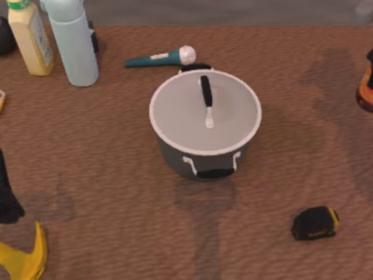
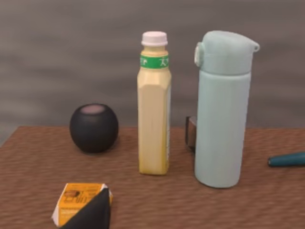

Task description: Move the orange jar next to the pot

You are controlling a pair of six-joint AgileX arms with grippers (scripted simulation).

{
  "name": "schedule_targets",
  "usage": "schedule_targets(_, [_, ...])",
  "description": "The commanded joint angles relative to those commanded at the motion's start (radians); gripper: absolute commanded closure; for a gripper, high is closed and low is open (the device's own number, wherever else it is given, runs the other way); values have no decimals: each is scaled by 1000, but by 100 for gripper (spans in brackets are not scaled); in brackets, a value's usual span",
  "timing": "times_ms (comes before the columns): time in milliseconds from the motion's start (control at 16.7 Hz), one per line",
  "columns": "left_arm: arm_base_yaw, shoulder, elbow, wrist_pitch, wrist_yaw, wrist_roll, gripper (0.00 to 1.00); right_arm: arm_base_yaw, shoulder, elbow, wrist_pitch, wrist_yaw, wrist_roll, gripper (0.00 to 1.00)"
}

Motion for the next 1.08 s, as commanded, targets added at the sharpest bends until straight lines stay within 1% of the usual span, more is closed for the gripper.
schedule_targets(120, [0,0,0,0,0,0,0,22,-3,-22,18,13,77,100])
schedule_targets(300, [0,0,0,0,0,0,0,72,-11,-68,62,42,252,100])
schedule_targets(420, [0,0,0,0,0,0,0,112,-23,-104,102,68,396,100])
schedule_targets(720, [0,0,0,0,0,0,0,217,-56,-202,208,138,810,100])
schedule_targets(840, [0,0,0,0,0,0,0,253,-65,-242,241,163,944,100])
schedule_targets(960, [0,0,0,0,0,0,0,281,-70,-275,266,182,1038,100])
schedule_targets(1080, [0,0,0,0,0,0,0,298,-72,-296,280,193,1087,100])
